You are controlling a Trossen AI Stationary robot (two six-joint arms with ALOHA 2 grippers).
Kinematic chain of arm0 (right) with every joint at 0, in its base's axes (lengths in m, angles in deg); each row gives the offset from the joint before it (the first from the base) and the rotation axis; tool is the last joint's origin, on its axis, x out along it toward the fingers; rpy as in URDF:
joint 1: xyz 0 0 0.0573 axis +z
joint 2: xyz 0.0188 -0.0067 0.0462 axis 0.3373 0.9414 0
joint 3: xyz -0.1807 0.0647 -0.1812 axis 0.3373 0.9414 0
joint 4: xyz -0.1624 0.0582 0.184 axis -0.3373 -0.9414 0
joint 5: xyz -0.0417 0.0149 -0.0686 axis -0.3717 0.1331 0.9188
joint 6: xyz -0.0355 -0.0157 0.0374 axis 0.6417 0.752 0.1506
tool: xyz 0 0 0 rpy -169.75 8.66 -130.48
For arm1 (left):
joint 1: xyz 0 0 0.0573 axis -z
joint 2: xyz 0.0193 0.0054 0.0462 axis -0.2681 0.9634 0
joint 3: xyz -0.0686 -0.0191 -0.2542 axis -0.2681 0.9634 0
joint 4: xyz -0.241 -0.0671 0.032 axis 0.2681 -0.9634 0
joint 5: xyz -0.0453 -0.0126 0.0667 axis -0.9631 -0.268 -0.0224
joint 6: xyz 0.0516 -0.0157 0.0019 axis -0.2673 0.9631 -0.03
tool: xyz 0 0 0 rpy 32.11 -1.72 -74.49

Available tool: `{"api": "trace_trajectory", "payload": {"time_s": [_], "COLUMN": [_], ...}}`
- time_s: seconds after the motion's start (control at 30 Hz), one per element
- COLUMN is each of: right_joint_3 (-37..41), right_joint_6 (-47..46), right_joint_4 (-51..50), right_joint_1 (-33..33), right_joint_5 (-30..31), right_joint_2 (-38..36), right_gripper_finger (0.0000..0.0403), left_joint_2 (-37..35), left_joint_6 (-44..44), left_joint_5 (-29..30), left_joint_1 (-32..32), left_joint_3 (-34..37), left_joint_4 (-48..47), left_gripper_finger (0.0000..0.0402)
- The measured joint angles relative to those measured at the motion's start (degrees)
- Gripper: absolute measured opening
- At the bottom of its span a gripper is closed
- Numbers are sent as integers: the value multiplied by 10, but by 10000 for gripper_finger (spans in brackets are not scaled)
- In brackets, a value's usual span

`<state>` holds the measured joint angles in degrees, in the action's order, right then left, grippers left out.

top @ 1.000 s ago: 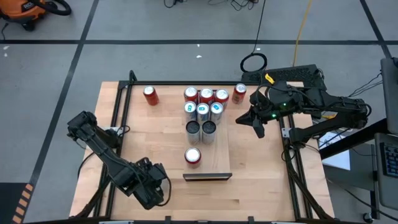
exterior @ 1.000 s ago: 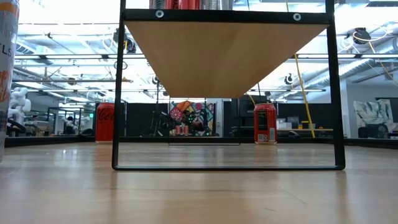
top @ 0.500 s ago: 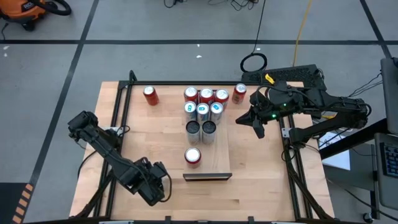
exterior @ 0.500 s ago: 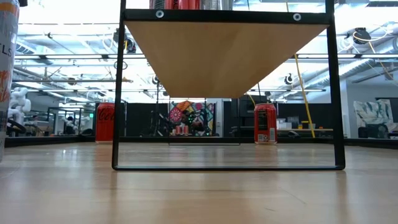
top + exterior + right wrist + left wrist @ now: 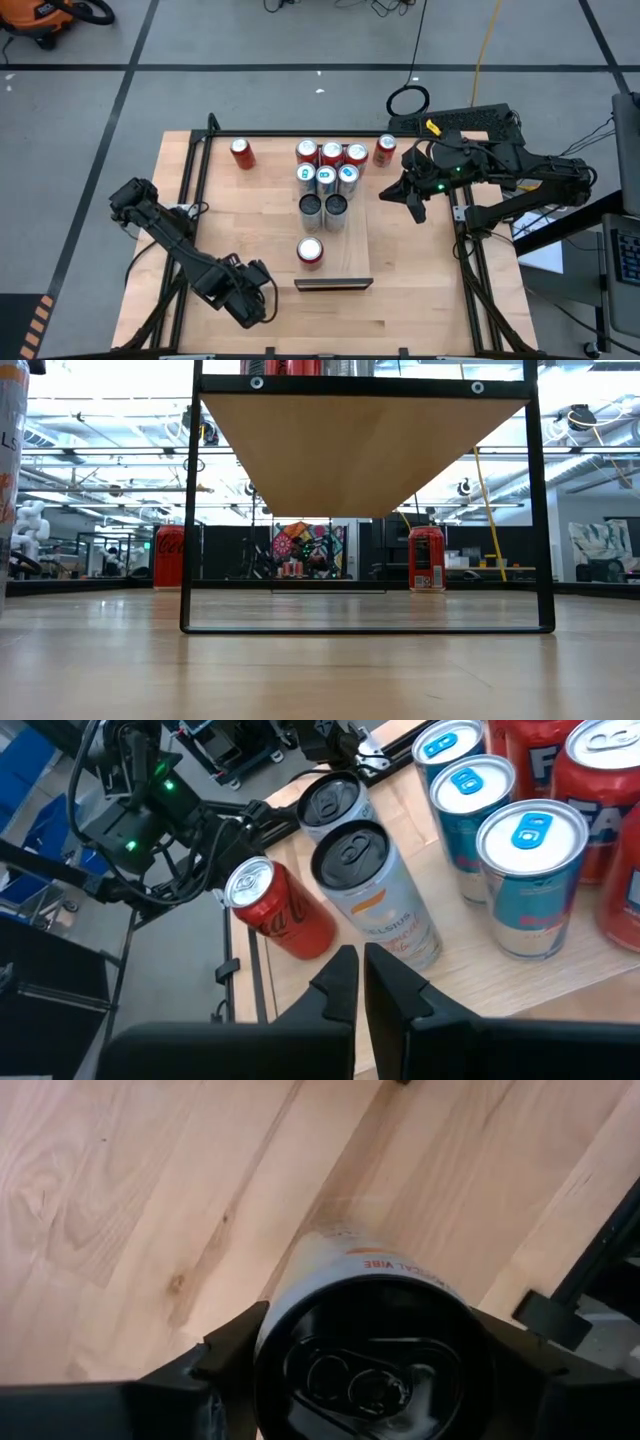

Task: Place canned beverage on shelf
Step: Put the white and yellow soda can on the shelf aligned with other white and yellow soda can

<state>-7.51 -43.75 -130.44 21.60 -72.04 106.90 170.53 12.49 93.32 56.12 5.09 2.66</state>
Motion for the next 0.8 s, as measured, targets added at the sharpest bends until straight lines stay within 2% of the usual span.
{"api": "trace_trajectory", "payload": {"time_s": [0.27,0.43,0.67,0.8], "right_joint_3": [0,0,0,0], "right_joint_6": [-5,-11,-10,-23], "right_joint_4": [4,35,73,116], "right_joint_1": [34,62,104,113], "right_joint_5": [1,3,60,61], "right_joint_2": [0,0,0,0], "right_gripper_finger": [0,0,0,9], "left_joint_2": [1,1,1,1], "left_joint_6": [0,-2,-51,-49], "left_joint_5": [-24,-26,-54,-54], "left_joint_1": [-1,-2,-3,-17], "left_joint_3": [-28,-81,-231,-344], "left_joint_4": [-18,-54,-117,-166], "left_gripper_finger": [247,247,247,247]}}
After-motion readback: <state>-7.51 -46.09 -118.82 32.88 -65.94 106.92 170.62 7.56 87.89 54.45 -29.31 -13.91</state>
